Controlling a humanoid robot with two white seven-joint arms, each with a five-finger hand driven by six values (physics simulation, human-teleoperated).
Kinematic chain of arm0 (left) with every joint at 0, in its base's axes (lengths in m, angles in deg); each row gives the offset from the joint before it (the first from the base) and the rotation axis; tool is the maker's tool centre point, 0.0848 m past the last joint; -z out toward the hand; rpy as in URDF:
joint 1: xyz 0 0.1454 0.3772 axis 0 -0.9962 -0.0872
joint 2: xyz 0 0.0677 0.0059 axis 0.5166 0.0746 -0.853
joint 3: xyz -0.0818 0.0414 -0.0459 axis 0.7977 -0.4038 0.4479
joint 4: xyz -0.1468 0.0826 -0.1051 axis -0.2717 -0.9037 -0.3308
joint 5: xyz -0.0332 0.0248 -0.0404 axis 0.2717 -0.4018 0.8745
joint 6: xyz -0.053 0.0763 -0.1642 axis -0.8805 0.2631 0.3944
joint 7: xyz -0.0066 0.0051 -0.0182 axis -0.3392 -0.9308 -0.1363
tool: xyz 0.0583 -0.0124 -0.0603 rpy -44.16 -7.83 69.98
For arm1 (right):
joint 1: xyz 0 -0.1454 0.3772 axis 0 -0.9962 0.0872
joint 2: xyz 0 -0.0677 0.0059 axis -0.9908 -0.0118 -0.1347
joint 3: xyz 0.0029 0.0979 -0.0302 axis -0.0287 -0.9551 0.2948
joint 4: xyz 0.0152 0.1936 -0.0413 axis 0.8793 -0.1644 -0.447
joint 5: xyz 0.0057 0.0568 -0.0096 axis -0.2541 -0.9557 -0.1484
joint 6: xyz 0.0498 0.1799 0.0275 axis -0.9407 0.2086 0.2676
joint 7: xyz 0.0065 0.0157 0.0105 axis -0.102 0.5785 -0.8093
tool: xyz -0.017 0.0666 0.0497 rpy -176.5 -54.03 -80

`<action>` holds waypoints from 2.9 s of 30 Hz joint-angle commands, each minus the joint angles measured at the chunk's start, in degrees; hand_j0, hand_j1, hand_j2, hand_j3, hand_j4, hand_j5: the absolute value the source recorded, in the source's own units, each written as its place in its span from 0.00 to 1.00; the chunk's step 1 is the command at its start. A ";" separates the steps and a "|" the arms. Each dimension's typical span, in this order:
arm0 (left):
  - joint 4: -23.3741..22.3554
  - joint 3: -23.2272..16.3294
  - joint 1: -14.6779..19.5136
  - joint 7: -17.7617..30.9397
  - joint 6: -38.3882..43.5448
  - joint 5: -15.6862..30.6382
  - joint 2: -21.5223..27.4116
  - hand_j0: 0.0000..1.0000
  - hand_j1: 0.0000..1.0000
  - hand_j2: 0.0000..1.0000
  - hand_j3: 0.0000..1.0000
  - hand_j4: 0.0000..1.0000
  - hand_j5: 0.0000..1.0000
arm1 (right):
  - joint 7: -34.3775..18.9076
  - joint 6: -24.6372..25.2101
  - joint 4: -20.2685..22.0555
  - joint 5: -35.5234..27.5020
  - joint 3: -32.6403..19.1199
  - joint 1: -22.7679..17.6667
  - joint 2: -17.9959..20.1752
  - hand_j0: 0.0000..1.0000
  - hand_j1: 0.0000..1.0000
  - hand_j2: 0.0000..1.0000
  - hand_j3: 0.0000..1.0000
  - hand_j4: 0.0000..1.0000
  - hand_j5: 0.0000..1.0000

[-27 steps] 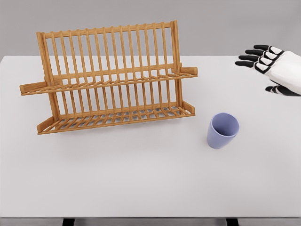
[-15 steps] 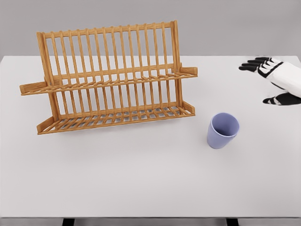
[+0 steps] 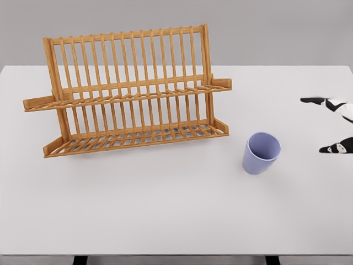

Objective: Right arm put cup on second shelf

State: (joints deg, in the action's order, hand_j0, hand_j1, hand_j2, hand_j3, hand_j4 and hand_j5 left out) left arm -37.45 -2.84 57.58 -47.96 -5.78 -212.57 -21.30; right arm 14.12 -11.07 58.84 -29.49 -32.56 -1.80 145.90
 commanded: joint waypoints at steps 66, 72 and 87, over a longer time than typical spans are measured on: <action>-0.03 -0.01 0.00 0.02 0.03 -0.02 0.00 1.00 1.00 1.00 1.00 1.00 1.00 | -15.87 0.08 -7.82 -22.11 -4.75 -7.38 -23.95 1.00 1.00 1.00 1.00 1.00 1.00; -0.03 -0.01 0.00 0.02 0.03 -0.02 0.00 1.00 1.00 1.00 1.00 1.00 1.00 | -16.04 0.08 -8.35 -21.67 -4.31 -5.71 -25.62 1.00 1.00 1.00 1.00 1.00 1.00; -0.03 -0.01 0.00 0.02 0.03 -0.02 0.00 1.00 1.00 1.00 1.00 1.00 1.00 | -17.62 0.08 -9.67 -21.58 -3.60 -5.45 -27.37 1.00 1.00 1.00 1.00 1.00 1.00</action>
State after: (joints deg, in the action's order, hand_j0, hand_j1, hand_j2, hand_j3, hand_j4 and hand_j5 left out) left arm -37.46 -2.85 57.58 -47.96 -5.78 -212.57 -21.30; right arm -3.49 -11.04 49.39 -50.68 -36.19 -7.07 118.72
